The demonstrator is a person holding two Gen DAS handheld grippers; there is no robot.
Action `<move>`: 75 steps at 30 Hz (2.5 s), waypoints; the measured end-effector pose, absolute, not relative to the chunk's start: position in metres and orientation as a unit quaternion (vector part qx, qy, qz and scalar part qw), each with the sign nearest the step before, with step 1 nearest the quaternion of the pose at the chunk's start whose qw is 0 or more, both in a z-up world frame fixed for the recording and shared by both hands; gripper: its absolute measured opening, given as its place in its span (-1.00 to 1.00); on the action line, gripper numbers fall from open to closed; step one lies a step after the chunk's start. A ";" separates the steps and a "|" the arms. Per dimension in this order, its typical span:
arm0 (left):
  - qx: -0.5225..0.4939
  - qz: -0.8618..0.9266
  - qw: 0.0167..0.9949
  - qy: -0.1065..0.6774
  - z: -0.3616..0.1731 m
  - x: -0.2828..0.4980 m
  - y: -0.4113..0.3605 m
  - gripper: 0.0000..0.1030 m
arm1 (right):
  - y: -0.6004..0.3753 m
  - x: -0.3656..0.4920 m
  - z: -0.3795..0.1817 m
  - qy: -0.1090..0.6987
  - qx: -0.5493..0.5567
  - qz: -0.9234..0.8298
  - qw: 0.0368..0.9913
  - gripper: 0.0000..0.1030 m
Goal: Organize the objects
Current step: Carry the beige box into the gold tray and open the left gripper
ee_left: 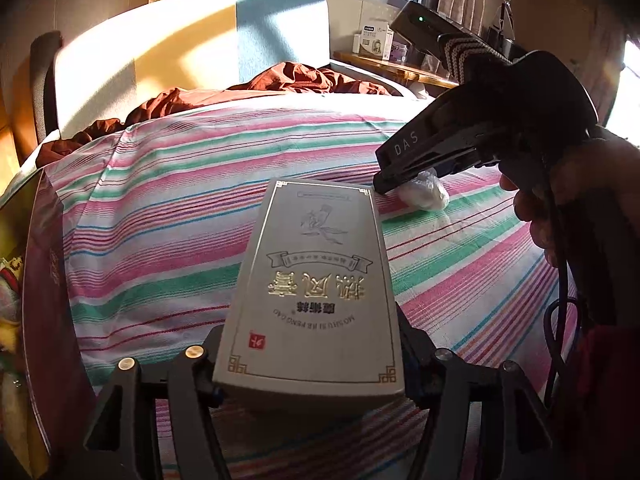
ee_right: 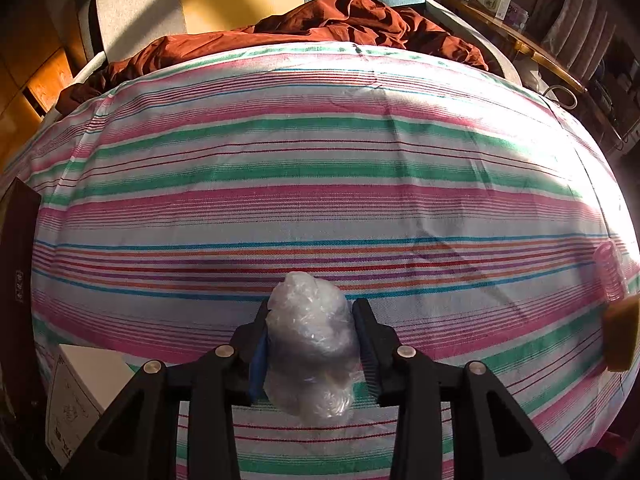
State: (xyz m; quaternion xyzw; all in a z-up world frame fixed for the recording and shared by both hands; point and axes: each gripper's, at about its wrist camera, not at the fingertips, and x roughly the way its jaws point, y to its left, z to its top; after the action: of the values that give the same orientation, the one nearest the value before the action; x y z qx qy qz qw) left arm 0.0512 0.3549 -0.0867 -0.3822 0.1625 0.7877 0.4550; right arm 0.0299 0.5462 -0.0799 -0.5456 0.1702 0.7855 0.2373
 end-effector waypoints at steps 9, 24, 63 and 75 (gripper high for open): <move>-0.403 0.788 0.437 0.158 -0.079 0.039 0.358 0.43 | 0.550 0.032 -0.078 0.177 -0.546 0.785 0.234 -0.20; -0.386 0.795 0.433 0.180 -0.079 0.037 0.359 0.01 | 0.540 0.029 -0.079 0.151 -0.550 0.789 0.229 -0.27; -0.473 0.871 0.135 0.006 -0.045 -0.157 0.132 0.02 | 0.509 0.026 -0.081 0.071 -0.558 0.792 0.239 -0.29; -0.450 0.880 0.151 0.031 -0.040 -0.146 0.152 0.24 | 0.507 0.026 -0.080 0.061 -0.557 0.793 0.240 -0.30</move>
State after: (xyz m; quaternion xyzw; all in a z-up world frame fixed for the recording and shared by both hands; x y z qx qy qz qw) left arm -0.1464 0.1518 -0.0404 -0.4496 0.0309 0.8798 0.1513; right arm 0.0262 0.5069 -0.0803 -0.5571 0.0605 0.7927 0.2400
